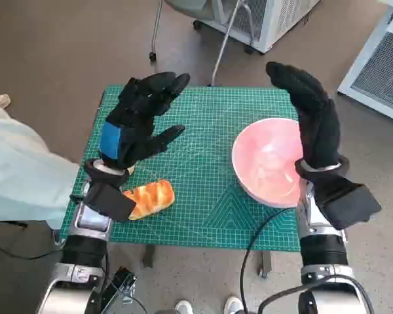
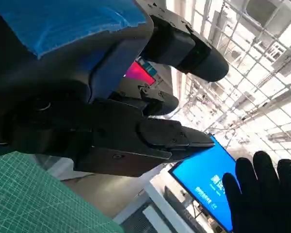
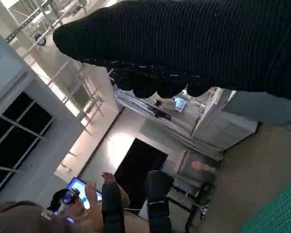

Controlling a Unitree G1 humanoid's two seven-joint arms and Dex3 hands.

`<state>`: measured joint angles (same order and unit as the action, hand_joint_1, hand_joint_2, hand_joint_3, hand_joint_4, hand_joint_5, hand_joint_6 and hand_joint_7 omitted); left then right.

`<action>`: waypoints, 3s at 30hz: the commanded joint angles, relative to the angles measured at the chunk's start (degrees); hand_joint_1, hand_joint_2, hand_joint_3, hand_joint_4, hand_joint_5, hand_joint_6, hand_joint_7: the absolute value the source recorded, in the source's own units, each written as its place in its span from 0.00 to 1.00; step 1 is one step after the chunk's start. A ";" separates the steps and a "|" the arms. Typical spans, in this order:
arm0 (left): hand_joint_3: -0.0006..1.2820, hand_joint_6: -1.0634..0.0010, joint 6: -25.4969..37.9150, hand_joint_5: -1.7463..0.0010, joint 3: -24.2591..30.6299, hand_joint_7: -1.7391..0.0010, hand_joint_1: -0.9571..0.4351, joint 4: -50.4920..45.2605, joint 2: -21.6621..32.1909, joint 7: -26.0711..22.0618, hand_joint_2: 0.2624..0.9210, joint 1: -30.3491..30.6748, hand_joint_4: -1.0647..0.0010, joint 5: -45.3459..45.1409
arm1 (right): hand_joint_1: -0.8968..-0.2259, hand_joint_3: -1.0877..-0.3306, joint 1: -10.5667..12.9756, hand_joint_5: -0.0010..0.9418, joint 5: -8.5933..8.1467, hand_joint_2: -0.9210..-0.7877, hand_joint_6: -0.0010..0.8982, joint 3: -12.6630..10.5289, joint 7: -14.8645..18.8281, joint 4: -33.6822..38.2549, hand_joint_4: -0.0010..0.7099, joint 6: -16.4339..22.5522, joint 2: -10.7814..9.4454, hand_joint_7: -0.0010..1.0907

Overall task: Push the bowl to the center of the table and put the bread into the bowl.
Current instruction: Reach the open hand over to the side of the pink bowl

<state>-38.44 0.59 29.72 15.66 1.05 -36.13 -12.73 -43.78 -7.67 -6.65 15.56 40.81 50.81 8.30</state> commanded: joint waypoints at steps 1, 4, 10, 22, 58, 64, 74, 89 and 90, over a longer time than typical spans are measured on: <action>0.15 0.71 -0.17 0.99 0.16 0.63 0.62 -0.15 -0.01 0.47 1.00 -0.82 0.50 0.51 | 0.68 0.66 1.18 0.01 -0.03 0.00 0.18 -0.08 0.12 0.39 0.65 -0.22 0.02 0.77; 0.15 0.71 -0.08 0.99 0.16 0.64 0.63 -0.41 -0.09 0.38 1.00 -0.67 0.50 0.64 | 0.69 0.66 1.31 0.01 -0.07 0.00 0.18 -0.08 0.14 0.24 0.65 -0.17 0.02 0.77; 0.15 0.71 -0.02 0.99 0.18 0.64 0.63 -0.31 -0.14 0.35 1.00 -0.62 0.51 0.71 | 0.69 0.66 1.34 0.01 -0.18 0.00 0.18 -0.06 0.21 0.32 0.66 -0.18 -0.10 0.77; 0.15 0.71 0.08 0.99 0.09 0.64 0.62 -0.61 -0.12 1.16 1.00 -0.45 0.51 -0.09 | 0.70 0.64 1.63 0.01 -0.79 0.03 0.18 0.03 0.71 -0.02 0.67 -0.48 -0.27 0.77; 0.15 0.71 -0.01 0.99 0.60 0.64 0.62 0.07 0.66 2.87 1.00 0.74 0.52 -0.52 | 0.84 0.52 7.60 0.00 -2.39 0.39 0.23 -14.09 -12.08 23.22 0.64 5.78 8.57 0.65; 0.16 0.71 0.35 0.99 0.58 0.64 0.63 0.04 0.59 2.84 1.00 0.69 0.52 -0.51 | 0.85 0.48 6.57 0.00 -4.92 0.45 0.22 -16.21 -12.98 26.90 0.62 1.84 6.80 0.66; 0.16 0.72 0.25 0.99 0.82 0.64 0.62 -0.24 1.15 2.45 1.00 0.97 0.51 -0.28 | 0.74 0.58 4.27 0.00 -7.35 0.15 0.26 -18.37 -11.18 31.45 0.56 -5.89 4.60 0.61; 0.17 0.71 1.74 0.99 1.34 0.63 0.62 -3.08 2.46 1.73 1.00 2.84 0.51 0.50 | 0.80 0.68 0.15 0.00 -8.96 0.01 0.38 -20.50 -9.90 34.08 0.52 -14.82 0.77 0.47; 0.17 0.71 1.84 0.99 1.35 0.63 0.62 -3.21 2.49 1.70 1.00 2.91 0.51 0.55 | 0.79 0.68 0.04 0.00 -8.98 0.01 0.37 -20.64 -9.85 34.09 0.51 -14.98 0.64 0.48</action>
<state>-37.26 1.31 27.64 17.62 2.97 -34.33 -12.95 -43.81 -15.82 -26.54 5.28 73.75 37.83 10.03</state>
